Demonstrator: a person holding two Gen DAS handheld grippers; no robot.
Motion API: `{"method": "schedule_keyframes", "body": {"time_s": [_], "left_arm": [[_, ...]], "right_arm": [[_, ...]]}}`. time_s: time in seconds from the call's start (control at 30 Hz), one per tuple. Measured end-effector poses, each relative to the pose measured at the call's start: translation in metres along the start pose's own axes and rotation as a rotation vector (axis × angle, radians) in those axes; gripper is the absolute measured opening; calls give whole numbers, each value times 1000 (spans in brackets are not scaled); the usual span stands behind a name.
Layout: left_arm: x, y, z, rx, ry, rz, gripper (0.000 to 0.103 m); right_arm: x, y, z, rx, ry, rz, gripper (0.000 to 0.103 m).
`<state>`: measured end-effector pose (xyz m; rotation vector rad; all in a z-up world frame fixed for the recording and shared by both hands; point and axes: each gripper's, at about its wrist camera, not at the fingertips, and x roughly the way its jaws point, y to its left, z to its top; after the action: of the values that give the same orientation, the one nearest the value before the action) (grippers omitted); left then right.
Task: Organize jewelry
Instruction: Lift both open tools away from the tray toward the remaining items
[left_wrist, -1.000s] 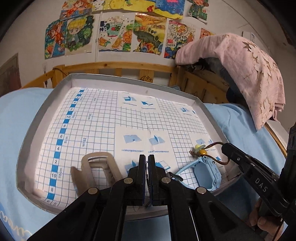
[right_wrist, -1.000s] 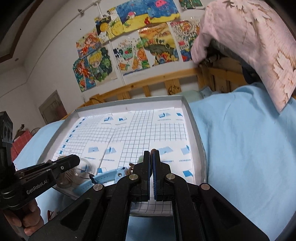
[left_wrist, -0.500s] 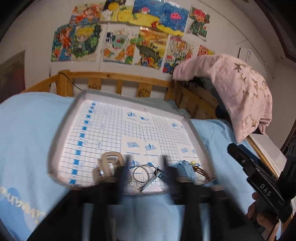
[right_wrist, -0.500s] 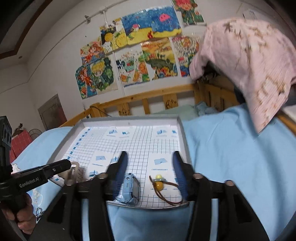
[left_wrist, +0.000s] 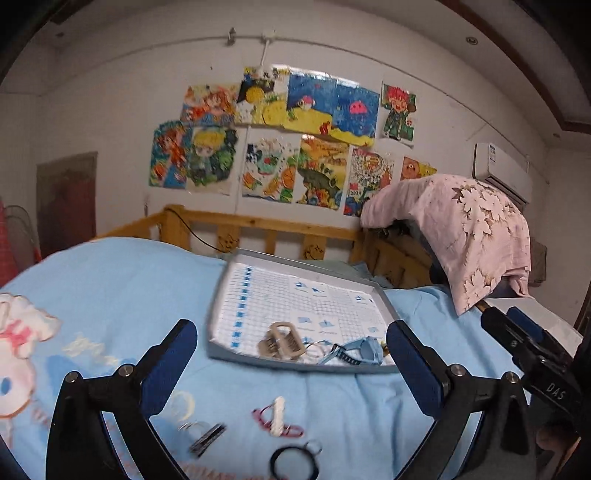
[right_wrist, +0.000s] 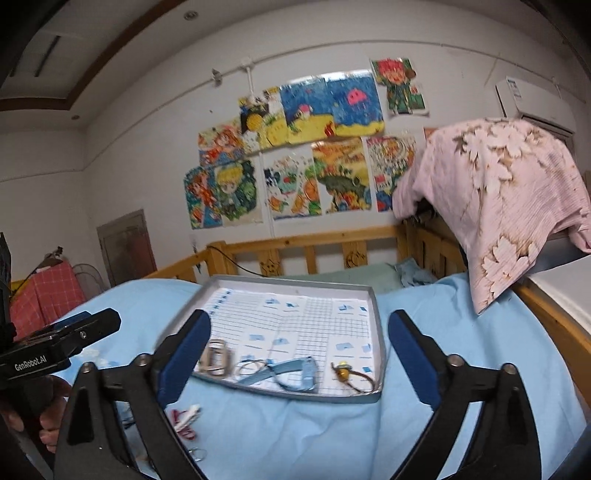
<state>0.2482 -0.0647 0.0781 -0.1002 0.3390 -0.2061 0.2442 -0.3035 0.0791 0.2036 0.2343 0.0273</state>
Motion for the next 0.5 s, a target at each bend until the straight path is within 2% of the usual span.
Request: {"method": "schedule_keyframes", "body": {"time_s": [0.27, 0.5], "left_arm": [[-76, 21, -30, 16, -39, 51, 103], [-125, 44, -63, 18, -28, 89, 103]], "right_arm": [[-73, 33, -23, -12, -44, 35, 101], [-127, 55, -64, -33, -51, 52, 101]]}}
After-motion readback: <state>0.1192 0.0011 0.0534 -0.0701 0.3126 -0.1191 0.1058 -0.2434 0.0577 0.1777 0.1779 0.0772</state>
